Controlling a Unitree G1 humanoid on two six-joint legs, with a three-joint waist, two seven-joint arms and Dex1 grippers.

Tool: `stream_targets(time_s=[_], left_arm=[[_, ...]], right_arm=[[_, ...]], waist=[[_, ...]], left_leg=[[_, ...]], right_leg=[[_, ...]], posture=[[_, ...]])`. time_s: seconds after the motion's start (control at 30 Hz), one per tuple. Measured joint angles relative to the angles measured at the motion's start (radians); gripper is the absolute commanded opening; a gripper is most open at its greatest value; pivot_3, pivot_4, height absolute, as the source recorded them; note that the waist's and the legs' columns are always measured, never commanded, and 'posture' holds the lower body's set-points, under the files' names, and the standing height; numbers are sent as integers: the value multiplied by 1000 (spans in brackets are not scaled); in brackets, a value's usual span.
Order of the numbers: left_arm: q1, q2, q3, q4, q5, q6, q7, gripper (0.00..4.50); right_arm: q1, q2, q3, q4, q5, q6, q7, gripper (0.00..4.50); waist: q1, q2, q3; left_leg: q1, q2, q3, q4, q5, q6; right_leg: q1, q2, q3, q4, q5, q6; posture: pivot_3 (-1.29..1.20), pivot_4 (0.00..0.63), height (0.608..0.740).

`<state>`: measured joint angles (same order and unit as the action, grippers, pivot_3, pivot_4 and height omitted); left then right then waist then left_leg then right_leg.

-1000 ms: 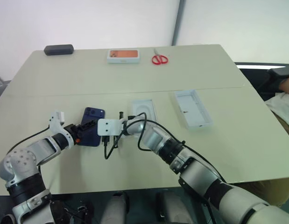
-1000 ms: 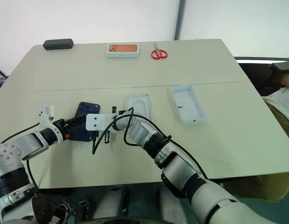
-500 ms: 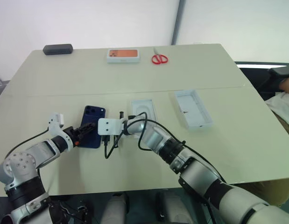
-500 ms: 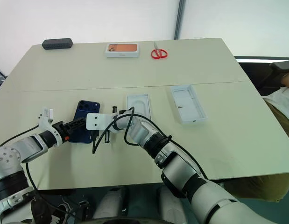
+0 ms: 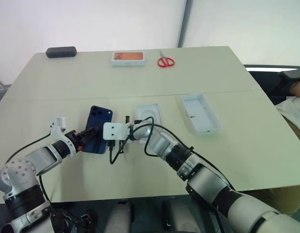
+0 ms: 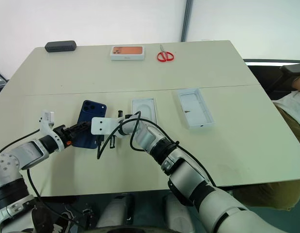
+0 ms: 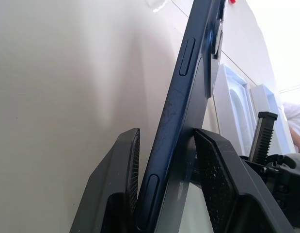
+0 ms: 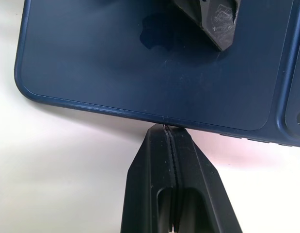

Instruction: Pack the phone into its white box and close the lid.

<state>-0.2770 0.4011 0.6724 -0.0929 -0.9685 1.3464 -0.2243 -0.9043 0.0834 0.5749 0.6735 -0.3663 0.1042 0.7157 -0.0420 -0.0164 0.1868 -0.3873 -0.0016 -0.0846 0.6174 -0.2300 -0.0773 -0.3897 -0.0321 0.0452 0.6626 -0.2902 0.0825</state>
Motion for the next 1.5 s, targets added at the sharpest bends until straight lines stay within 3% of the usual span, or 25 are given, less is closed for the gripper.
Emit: stream_targets(time_s=[0.17, 0.47, 1.13, 1.23, 1.33, 1.5], left_arm=[[6, -10, -23, 13, 16, -4, 21, 3663], [19, 1, -31, -8, 14, -4, 27, 3663], [108, 141, -28, -33, -58, 49, -53, 3663], [117, 138, -24, -28, -66, 48, -54, 2756], [127, 129, -19, -17, -66, 48, -52, 1289], [128, 114, -16, 2, -68, 37, -58, 1289]], right_arm=[[4, -2, -3, 0, 0, -2, -3, 0], [5, -1, -3, 1, 0, -3, -4, 0], [5, -2, -3, -1, 18, -6, -3, 0], [6, -2, -3, -4, 18, -3, -2, 0], [12, -5, -4, -12, 18, -1, -1, 0], [21, -6, -5, -23, 18, 1, 3, 0]], waist=[[0, -1, 0], [-4, 1, -1], [-29, 1, -1], [-28, 1, -1], [-27, 1, -1], [-24, 0, -1]], left_leg=[[0, 0, 0, 0, 0, 0], [1, 0, 0, -3, 1, -1], [-1, 1, 1, -6, 1, -1], [-2, 1, 1, -6, 1, -1], [-2, 1, 1, -6, 1, -1], [-3, 1, 0, -5, 1, -1]], right_leg=[[0, 0, 0, 0, 0, 0], [-1, 1, 1, 0, 0, 0], [-6, 2, 3, -1, 0, -1], [-6, 1, 3, -1, 0, -1], [-6, 1, 3, -1, 0, -1], [-6, 1, 3, -1, 0, -1]], posture=[[0, 150, 740], [0, 150, 740], [0, 150, 740], [0, 150, 740], [0, 150, 740], [0, 150, 740]])
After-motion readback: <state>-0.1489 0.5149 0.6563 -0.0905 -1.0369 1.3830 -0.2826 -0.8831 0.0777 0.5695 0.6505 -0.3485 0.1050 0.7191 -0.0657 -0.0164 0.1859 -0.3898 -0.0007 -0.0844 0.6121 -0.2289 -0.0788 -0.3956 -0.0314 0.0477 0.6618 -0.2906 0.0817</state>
